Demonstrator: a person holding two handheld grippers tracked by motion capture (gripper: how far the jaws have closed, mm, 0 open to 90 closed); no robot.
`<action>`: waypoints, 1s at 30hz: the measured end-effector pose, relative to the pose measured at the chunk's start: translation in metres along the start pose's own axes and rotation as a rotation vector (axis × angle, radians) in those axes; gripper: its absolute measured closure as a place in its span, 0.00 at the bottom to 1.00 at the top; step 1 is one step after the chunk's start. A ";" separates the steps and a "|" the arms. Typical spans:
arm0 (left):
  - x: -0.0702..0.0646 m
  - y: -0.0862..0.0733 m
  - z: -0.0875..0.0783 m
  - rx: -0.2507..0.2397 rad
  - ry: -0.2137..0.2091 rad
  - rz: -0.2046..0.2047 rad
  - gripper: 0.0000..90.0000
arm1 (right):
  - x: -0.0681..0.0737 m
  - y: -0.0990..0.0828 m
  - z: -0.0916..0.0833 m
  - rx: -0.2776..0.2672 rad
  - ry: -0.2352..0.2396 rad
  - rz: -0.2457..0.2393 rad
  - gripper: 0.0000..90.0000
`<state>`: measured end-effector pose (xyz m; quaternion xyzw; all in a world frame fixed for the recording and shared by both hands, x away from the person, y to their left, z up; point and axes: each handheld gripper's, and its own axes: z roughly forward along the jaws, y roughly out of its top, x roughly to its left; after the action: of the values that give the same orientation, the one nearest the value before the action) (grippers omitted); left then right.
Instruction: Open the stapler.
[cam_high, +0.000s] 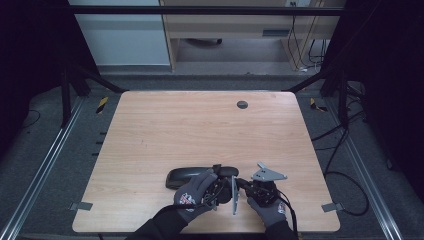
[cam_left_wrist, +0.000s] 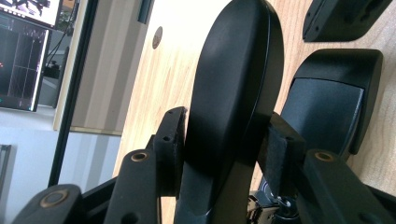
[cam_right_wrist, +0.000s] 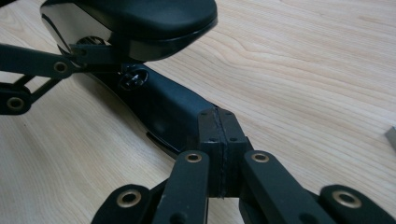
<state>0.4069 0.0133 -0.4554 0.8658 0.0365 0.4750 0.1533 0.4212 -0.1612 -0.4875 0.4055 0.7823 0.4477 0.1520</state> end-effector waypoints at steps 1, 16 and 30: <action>0.000 0.000 0.000 0.000 -0.001 0.000 0.62 | 0.000 0.000 0.000 0.000 0.000 0.000 1.00; 0.001 0.000 0.000 -0.006 -0.006 -0.008 0.62 | 0.005 -0.001 0.014 0.017 0.013 0.023 1.00; 0.001 0.000 0.000 -0.005 -0.004 -0.009 0.62 | 0.008 -0.002 0.022 0.033 0.024 0.017 1.00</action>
<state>0.4076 0.0134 -0.4551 0.8661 0.0390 0.4728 0.1576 0.4285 -0.1432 -0.5003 0.4090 0.7880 0.4409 0.1320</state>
